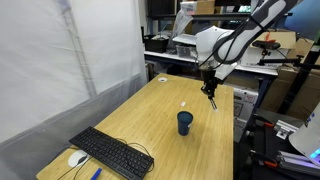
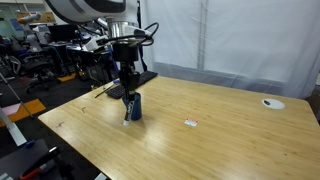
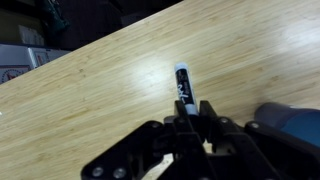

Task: Remove the marker from the cup.

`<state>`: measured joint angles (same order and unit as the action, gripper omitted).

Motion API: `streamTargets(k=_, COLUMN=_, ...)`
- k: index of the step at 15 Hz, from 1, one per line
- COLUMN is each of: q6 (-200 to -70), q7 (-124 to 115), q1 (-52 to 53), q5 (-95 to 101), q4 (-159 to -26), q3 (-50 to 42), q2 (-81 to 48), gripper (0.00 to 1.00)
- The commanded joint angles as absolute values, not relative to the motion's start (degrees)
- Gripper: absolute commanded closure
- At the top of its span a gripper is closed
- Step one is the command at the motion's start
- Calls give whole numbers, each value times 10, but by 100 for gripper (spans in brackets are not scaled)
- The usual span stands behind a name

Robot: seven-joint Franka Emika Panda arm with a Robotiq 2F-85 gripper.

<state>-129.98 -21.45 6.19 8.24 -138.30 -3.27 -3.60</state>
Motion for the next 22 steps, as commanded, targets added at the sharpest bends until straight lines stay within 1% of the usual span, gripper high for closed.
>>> streamTargets(k=1, q6=-1249, q7=-192, q1=40, q5=74, q4=-1319, q3=-24, q2=-91, gripper=95)
streamTargets(k=3, q6=-1246, q7=-174, q1=30, q5=70, q4=-1297, q3=-29, q2=-123, gripper=95)
streamTargets(k=5, q6=-1275, q7=-149, q1=21, q5=66, q4=-1290, q3=-30, q2=-140, gripper=95)
streamTargets(k=6, q6=-1297, q7=-146, q1=24, q5=67, q4=-1304, q3=-25, q2=-126, gripper=56)
streamTargets(k=7, q6=-1345, q7=-149, q1=36, q5=70, q4=-1337, q3=-14, q2=-98, gripper=56)
streamTargets(k=9, q6=-1400, q7=-212, q1=79, q5=108, q4=-1385, q3=11, q2=-58, gripper=43)
streamTargets(k=12, q6=-1473, q7=-303, q1=137, q5=157, q4=-1427, q3=63, q2=-20, gripper=21)
streamTargets(k=14, q6=-1516, q7=-372, q1=160, q5=230, q4=-1446, q3=87, q2=-4, gripper=7)
streamTargets(k=15, q6=-1475, q7=-343, q1=153, q5=181, q4=-1421, q3=93, q2=-24, gripper=26)
streamTargets(k=17, q6=-1494, q7=-373, q1=158, q5=214, q4=-1437, q3=102, q2=-12, gripper=11)
streamTargets(k=18, q6=-1497, q7=-372, q1=156, q5=217, q4=-1438, q3=100, q2=-11, gripper=7)
streamTargets(k=22, q6=-1501, q7=-371, q1=153, q5=218, q4=-1439, q3=97, q2=-11, gripper=7)
